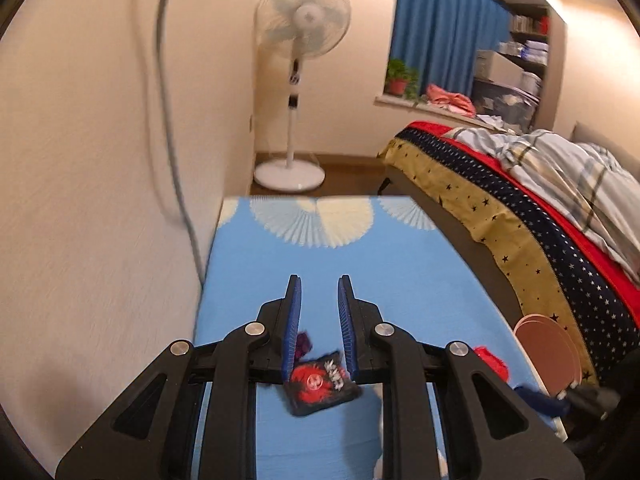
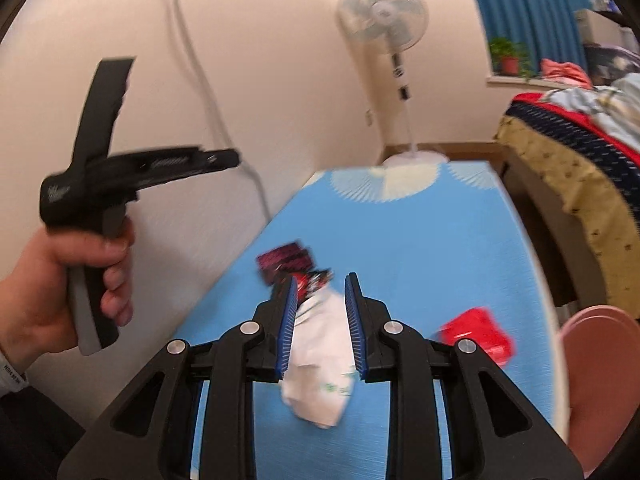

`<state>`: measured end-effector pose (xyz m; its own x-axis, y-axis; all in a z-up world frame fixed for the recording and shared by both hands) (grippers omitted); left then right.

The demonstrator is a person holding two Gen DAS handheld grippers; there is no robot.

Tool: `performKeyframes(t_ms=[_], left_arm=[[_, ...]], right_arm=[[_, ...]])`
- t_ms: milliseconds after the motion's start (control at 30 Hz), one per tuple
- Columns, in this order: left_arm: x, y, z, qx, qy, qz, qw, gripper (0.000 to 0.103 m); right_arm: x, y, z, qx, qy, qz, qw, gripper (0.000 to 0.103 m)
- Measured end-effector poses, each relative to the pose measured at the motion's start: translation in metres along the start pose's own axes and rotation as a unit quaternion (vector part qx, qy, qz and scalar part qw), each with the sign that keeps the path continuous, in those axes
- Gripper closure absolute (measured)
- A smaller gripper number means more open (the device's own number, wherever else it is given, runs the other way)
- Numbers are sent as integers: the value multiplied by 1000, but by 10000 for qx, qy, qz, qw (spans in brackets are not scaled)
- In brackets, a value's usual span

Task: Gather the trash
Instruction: 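Move both tools back over the table toward the packets and tissue, then grasp the pink-patterned packet with the left gripper while the right gripper grasps the white tissue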

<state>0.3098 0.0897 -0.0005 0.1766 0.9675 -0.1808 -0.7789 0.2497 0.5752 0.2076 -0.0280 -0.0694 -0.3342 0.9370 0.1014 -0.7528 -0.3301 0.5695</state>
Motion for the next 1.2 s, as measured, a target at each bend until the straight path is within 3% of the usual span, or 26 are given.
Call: performKeyframes(t_ms=[33,100,267,500,567,667,933,1200], left_arm=[[2,-7,-4,79,-84,35,9999,84],[4,-21,-12,225,-290,70,9993,84],[19,-48,-28,540,-307,69,9980,84],[25,-81,-44,811,-438,-32,9957,84],[23,-90,-49,910,-526,-56,9944,78],[22,-97,-52,951,-627,-78,9935,66],[24,-118,-65,1201,-781,-55,9897,66],[24,-122,-69,1327,-865,24,9874,67]], right_arm=[[6,-10,-5,95,27,21,9999,61],[16,-28,-13,267,66,40,9996,55],[20,-63,-31,668,73,-168,9976,52],[20,-81,-42,957,180,-368,9946,52],[18,-82,-44,1003,182,-379,9941,52],[13,-85,-45,1038,137,-392,9937,55],[9,-85,-43,1085,130,-362,9933,87],[3,-73,-30,908,51,-301,9954,98]])
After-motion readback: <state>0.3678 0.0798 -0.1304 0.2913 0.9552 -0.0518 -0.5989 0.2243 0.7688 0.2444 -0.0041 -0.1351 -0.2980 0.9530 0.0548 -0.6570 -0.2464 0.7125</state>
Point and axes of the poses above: each gripper's, at about its wrist camera, not at the fingertips, and y roughly against the way its jaws point, x to its left, z to its top, the point moved 9 cm from there along -y, roughly the way its jaws point, and after that the axes turned 5 degrees about y, right-handed, at the moved point
